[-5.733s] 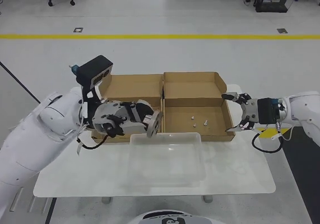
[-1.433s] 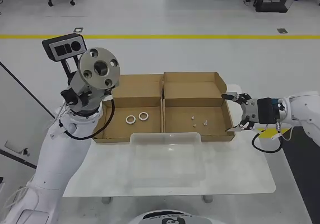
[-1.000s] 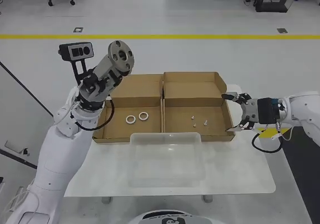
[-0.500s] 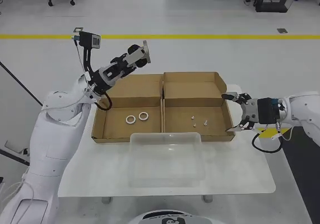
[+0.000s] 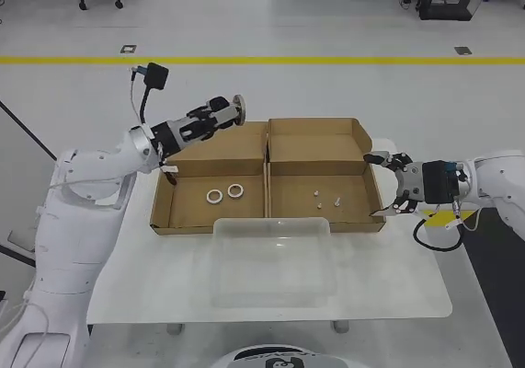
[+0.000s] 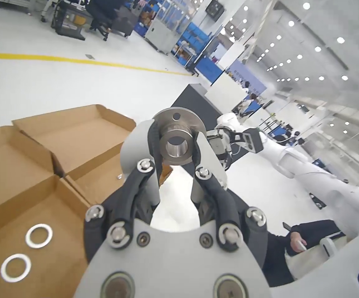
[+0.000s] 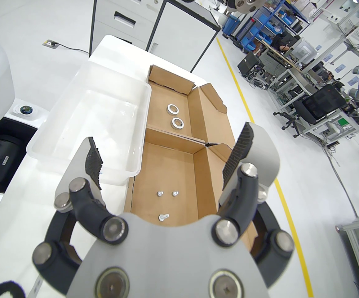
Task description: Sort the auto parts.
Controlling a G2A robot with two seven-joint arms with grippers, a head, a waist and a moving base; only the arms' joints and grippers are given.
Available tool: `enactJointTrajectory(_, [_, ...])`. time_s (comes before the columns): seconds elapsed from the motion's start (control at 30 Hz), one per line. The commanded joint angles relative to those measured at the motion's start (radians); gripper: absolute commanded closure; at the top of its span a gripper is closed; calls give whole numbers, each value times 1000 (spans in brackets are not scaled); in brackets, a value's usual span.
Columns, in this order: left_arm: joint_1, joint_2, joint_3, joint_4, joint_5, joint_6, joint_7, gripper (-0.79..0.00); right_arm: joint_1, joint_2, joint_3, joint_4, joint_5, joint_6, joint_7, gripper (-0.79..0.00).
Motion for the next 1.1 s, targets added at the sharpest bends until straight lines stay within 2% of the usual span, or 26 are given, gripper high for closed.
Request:
enactJointTrajectory(0.0, [-26,2,16,13,53,22,-32,0,0,0,0,0,0,0,0,-785])
enactJointTrajectory(0.2, [-105,8,62,83,198,49,-126,0,0,0,0,0,0,0,0,-785])
enactJointTrajectory(0.37, [-139,14,90,120,293,57,-188,0,0,0,0,0,0,0,0,-785])
enactJointTrajectory(0.67, [-251,32,159,199,569,-20,-414,0,0,0,0,0,0,0,0,-785])
enactJointTrajectory(0.83, [-311,28,229,262,663,-71,-458,0,0,0,0,0,0,0,0,-785])
enactJointTrajectory(1.07, [-370,3,368,382,748,-114,-445,0,0,0,0,0,0,0,0,-785])
